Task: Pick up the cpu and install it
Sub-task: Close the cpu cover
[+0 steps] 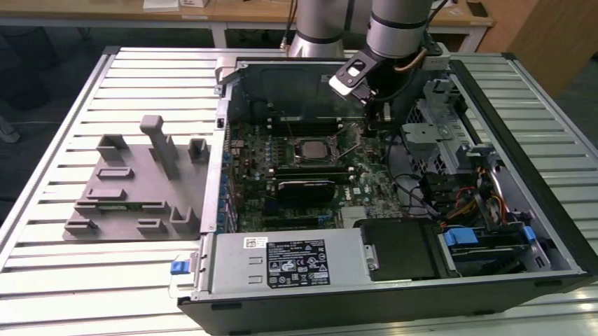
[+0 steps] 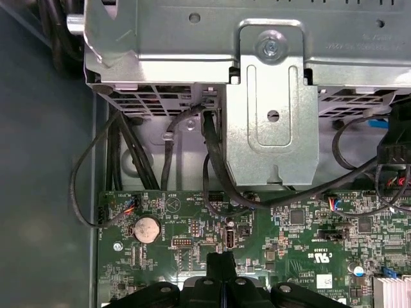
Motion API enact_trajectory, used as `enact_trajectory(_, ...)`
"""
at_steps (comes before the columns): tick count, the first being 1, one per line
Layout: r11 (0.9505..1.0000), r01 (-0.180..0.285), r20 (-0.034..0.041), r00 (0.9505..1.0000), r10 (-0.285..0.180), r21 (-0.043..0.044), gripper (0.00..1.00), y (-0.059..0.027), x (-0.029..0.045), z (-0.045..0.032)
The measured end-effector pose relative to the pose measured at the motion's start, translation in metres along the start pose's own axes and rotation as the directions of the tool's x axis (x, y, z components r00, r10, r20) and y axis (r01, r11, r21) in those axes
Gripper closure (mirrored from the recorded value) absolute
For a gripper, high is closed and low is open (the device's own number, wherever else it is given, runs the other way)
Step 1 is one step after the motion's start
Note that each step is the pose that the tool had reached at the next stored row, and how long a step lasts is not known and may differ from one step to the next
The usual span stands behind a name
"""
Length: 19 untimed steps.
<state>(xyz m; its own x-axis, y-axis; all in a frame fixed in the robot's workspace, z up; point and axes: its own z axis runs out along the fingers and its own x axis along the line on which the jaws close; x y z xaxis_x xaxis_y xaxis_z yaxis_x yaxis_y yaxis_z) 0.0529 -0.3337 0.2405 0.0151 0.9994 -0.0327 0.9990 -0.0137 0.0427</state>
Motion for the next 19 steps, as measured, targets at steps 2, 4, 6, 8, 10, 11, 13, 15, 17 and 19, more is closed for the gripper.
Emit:
enact_trajectory(2, 1.0, 0.0, -0.0001, 1.0, 0.0, 0.0, 0.89, 0.0, 0.0, 0.0001)
enact_trajectory(4, 1.0, 0.0, -0.0002, 1.0, 0.0, -0.0005, 0.89, -0.0014, 0.0, 0.0001)
enact_trajectory(6, 1.0, 0.0, -0.0002, 1.0, 0.0, -0.0016, 0.89, -0.0047, 0.0, 0.0)
enact_trajectory(8, 1.0, 0.0, -0.0002, 1.0, 0.0, -0.0028, 0.89, -0.0079, -0.0001, -0.0002)
enact_trajectory(10, 1.0, 0.0, -0.0003, 1.0, 0.0, -0.0039, 0.89, -0.0113, -0.0001, -0.0003)
enact_trajectory(11, 1.0, -0.001, -0.0002, 1.0, 0.001, -0.0044, 0.89, -0.0131, -0.0002, -0.0004)
enact_trajectory(13, 1.0, -0.001, -0.0002, 1.0, 0.001, -0.0054, 0.89, -0.0175, -0.0002, -0.0006)
enact_trajectory(15, 1.0, -0.002, -0.0002, 1.0, 0.002, -0.0069, 0.89, -0.0221, -0.0003, -0.0008)
enact_trajectory(17, 1.0, -0.002, -0.0002, 1.0, 0.002, -0.0087, 0.89, -0.0268, -0.0004, -0.001)
enact_trajectory(19, 0.9999, -0.003, -0.0002, 1.0, 0.003, -0.0107, 0.89, -0.0319, -0.0005, -0.0012)
